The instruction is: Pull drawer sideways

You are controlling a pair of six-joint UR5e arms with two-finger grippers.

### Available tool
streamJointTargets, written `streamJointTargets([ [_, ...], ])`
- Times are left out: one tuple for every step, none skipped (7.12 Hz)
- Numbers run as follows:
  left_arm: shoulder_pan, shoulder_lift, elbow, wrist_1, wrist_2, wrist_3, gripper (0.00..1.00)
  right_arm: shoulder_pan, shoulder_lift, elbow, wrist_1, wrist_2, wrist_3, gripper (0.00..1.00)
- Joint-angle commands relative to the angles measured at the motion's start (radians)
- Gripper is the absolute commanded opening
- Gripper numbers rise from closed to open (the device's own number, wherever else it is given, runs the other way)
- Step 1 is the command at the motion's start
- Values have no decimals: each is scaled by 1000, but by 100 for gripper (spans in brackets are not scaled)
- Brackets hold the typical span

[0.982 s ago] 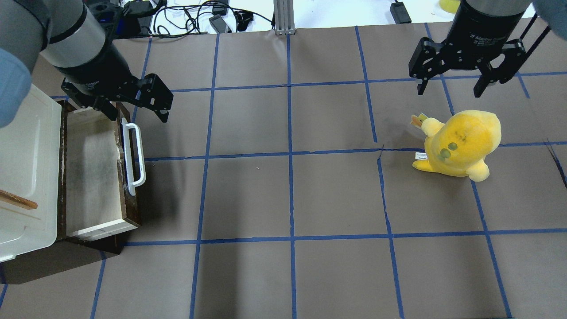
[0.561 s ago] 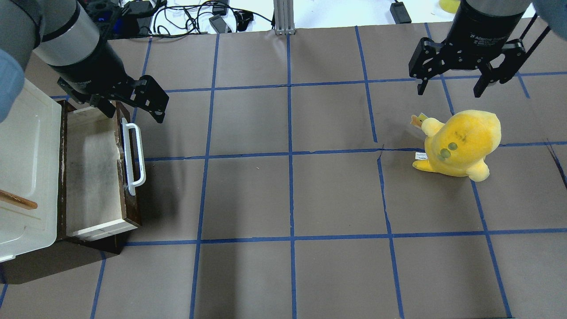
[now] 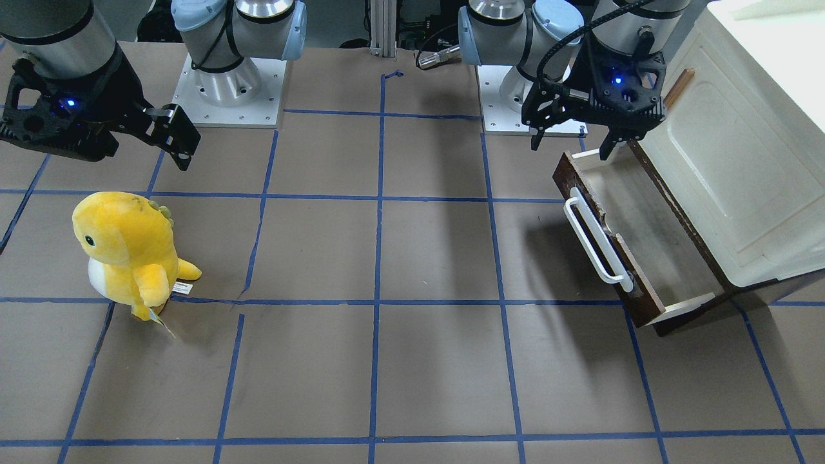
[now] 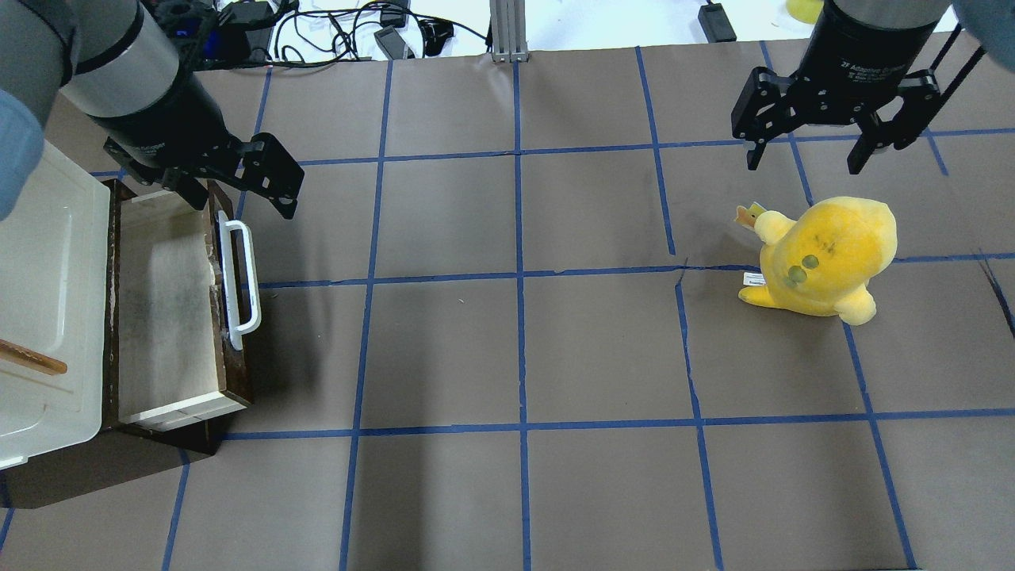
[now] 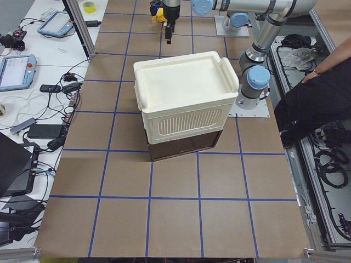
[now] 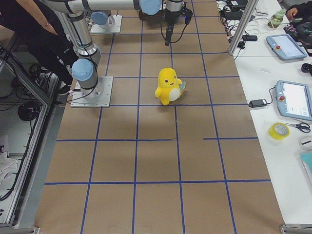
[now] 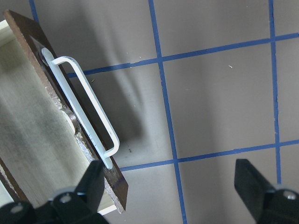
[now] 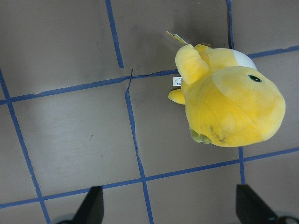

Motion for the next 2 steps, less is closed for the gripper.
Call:
streamJointTargets([
  [0, 0, 0, 7, 4, -1, 100, 0, 0, 0, 0, 0, 0, 100],
  [-1, 3, 3, 8, 4, -23, 100, 0, 0, 0, 0, 0, 0, 100],
])
